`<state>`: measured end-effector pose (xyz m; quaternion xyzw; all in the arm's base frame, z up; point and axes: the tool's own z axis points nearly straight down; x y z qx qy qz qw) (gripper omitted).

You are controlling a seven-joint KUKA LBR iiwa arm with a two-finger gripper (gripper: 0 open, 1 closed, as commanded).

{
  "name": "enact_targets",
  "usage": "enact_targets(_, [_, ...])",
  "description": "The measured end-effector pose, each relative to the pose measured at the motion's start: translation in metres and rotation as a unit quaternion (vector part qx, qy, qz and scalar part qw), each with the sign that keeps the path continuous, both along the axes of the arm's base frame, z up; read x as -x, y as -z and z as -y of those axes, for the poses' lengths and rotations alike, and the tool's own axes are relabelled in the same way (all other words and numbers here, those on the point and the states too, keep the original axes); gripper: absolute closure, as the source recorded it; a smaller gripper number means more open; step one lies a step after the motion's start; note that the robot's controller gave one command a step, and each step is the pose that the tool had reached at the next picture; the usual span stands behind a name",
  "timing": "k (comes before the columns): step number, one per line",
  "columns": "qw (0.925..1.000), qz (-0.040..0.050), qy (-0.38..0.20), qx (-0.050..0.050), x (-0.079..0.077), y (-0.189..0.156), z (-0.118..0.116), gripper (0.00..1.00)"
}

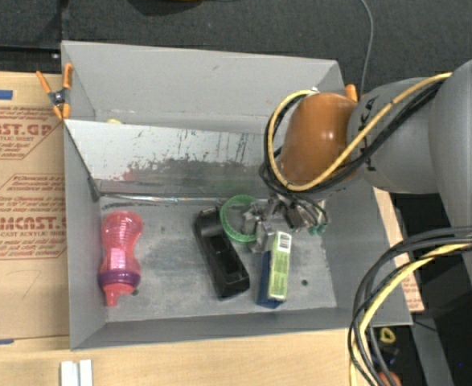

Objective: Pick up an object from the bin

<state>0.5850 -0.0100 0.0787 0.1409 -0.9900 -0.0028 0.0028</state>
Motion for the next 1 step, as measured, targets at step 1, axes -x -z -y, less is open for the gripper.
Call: enact_targets(1, [1.0,0.0,0.0,0.0,0.0,0.0,0.0,1.0])
